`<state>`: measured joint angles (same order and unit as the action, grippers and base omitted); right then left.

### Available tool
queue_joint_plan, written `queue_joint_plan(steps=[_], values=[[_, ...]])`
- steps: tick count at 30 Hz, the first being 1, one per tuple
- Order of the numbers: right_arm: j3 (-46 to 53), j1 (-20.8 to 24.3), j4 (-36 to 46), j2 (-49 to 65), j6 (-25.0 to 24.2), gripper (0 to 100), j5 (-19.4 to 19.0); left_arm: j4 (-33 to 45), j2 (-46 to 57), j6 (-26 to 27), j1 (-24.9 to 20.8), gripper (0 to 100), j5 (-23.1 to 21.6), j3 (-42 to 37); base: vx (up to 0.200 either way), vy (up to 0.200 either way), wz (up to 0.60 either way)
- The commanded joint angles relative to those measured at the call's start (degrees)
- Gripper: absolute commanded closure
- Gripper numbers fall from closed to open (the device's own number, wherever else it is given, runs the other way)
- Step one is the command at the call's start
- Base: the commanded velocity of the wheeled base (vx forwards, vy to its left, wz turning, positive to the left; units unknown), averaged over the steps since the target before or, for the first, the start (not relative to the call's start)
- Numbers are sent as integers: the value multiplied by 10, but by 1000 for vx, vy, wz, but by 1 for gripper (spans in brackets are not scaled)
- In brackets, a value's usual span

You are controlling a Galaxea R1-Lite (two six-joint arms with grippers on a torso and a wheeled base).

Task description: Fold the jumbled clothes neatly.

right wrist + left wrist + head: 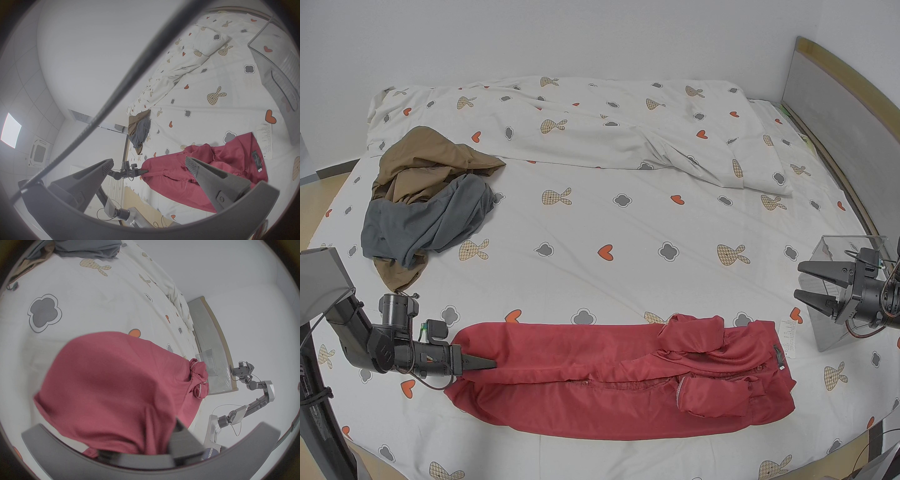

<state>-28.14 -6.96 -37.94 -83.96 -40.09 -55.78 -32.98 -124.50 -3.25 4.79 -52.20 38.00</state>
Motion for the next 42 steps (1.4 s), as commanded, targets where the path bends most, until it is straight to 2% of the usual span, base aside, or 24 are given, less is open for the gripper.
queue_joint_plan(steps=[1, 7, 8, 18, 22, 26, 29, 30, 33, 40, 42], values=[[0, 0, 0, -1, 0, 0, 0, -1, -1, 1, 14, 100, 1, 1, 0, 0, 0], [0, 0, 0, -1, 0, 0, 0, -1, 2, 4, 45, 100, 2, 1, 0, 0, 0], [0, 0, 0, -1, 0, 0, 0, -1, 8, 4, 68, 100, 2, 1, 0, 0, 0], [0, 1, 0, -2, 0, 0, 0, 3, 39, 4, 144, 100, 4, 13, 0, 0, 0], [0, 1, 0, -4, 0, 0, 0, 49, 44, 10, 176, 100, 21, 42, 0, 0, 0], [0, 1, 0, -5, 0, 0, 0, 94, 46, 96, 218, 100, 71, 64, 0, 0, 0], [0, 1, 0, -4, 0, 0, 0, 130, 53, 113, 238, 100, 78, 83, 0, 0, 0], [0, 1, 0, -4, 0, 0, 0, 177, 60, 121, 261, 100, 79, 110, 0, 0, 0], [-1, 1, 0, -5, 0, 0, 0, 231, 62, 143, 296, 100, 79, 156, 0, 0, 0], [-1, 3, 0, -5, 0, 0, 0, 270, 74, 147, 305, 100, 81, 179, 0, 0, 0], [-1, 3, 0, -4, 0, 0, 0, 290, 99, 146, 269, 100, 87, 176, 0, 0, 0]])
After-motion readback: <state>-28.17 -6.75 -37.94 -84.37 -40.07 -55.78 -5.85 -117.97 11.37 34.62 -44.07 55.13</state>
